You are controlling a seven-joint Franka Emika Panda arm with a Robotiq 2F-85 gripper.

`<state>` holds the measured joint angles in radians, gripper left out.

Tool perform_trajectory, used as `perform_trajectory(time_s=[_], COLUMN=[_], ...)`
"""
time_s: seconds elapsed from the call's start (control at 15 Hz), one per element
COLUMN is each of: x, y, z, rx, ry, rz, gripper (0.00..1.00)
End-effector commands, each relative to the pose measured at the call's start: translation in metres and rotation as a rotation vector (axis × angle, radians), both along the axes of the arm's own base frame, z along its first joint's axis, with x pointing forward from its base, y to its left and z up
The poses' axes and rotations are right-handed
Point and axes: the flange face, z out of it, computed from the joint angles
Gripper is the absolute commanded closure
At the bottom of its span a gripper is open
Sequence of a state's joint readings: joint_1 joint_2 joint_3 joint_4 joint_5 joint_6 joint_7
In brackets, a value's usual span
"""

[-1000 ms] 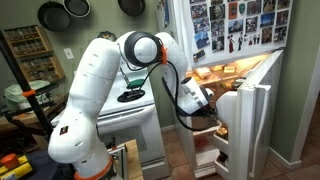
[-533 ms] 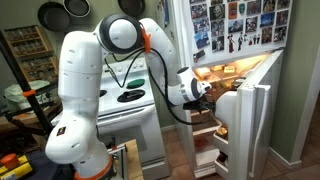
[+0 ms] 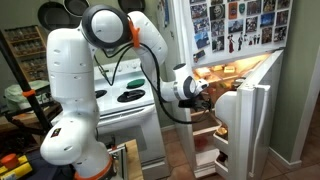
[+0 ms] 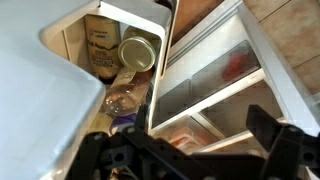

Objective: Open the bottom fridge door then put the sauce bottle on the second shelf and close the door

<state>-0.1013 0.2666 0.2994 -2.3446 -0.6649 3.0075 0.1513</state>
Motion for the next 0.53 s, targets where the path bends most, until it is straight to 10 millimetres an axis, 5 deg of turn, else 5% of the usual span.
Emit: perform_trajectory(time_s=[0.0, 0.47], x=[0.000, -0.006], y=[0.000, 0.035], z=[0.000, 0.036], rx=[0.000, 0.148], ry=[0.000, -0.040], rz=[0.000, 0.144], gripper=[0.00, 0.00])
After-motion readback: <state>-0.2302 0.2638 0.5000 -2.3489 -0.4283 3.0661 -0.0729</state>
